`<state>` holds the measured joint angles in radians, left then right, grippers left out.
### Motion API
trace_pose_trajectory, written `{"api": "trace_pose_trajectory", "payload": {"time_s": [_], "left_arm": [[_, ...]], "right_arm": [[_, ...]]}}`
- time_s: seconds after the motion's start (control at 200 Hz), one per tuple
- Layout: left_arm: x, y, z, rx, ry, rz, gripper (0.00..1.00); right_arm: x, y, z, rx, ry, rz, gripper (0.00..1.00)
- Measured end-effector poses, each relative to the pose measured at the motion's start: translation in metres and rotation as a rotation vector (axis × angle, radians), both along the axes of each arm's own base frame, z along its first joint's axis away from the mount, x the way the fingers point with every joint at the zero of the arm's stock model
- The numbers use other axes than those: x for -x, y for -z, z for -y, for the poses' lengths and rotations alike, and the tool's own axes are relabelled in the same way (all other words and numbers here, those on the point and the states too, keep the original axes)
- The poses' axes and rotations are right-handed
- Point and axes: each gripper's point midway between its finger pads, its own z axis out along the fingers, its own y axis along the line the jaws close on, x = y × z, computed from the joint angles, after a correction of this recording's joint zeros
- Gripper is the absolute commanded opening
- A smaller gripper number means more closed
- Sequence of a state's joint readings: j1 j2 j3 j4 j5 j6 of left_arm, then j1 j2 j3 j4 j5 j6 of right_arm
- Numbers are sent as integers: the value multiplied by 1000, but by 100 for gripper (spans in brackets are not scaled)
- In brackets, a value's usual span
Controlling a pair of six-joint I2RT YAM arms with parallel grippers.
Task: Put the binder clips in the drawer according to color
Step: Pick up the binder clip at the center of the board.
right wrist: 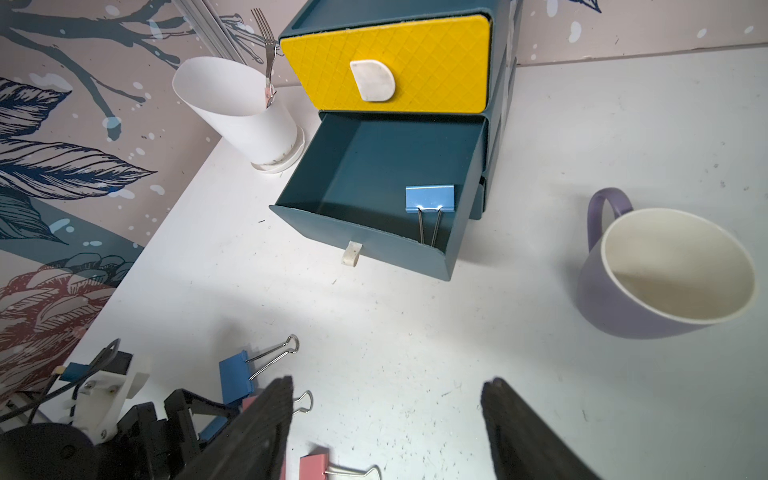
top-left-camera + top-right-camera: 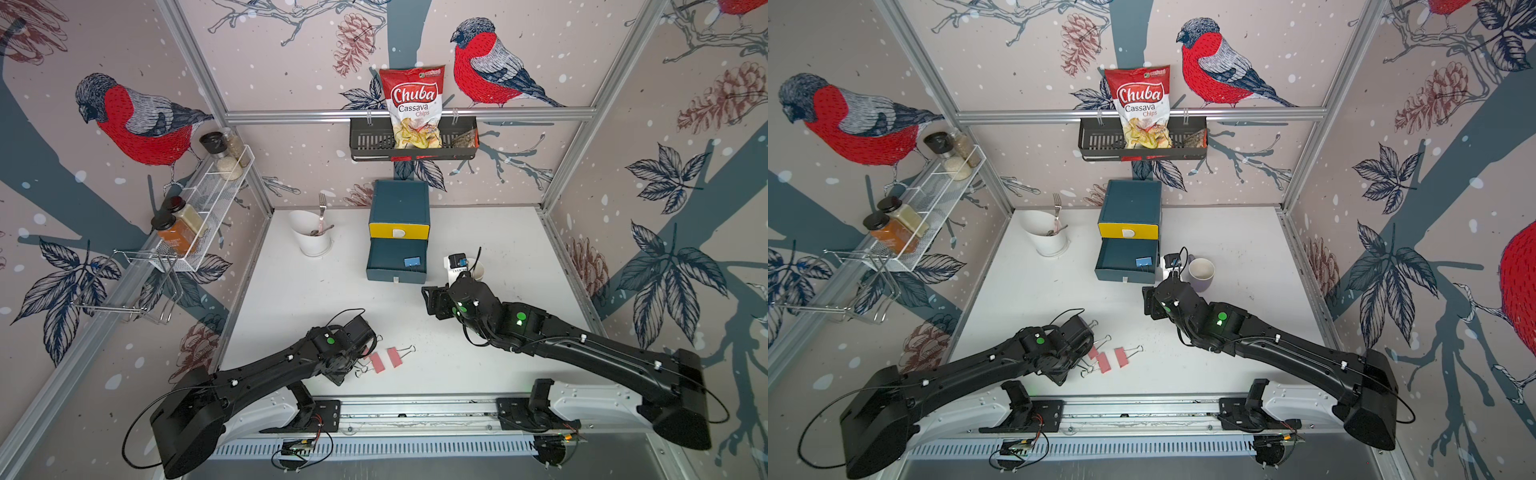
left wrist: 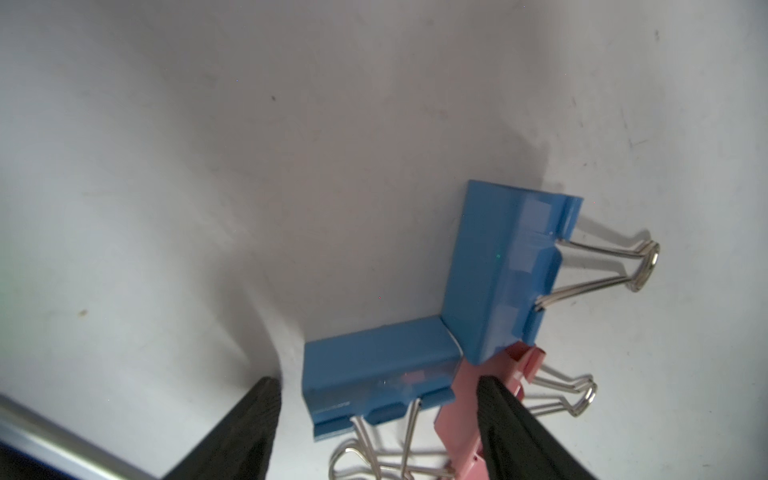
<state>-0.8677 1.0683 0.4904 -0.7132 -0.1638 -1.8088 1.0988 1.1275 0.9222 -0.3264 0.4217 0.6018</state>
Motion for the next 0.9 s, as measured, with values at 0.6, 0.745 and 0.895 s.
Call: {"api": "trace_pose_trajectory", "payload": {"time_s": [0.6, 0.745, 0.895], "left_arm": [[3, 10, -9, -48, -19, -20, 57], [2, 8, -7, -41, -16, -14, 54], [-2, -5, 4, -1, 5, 22, 52]], "right_arm": [[8, 8, 2, -7, -3, -20, 77], [9, 11, 3, -3, -3, -23, 77], [9, 13, 3, 1, -2, -27, 77]]}}
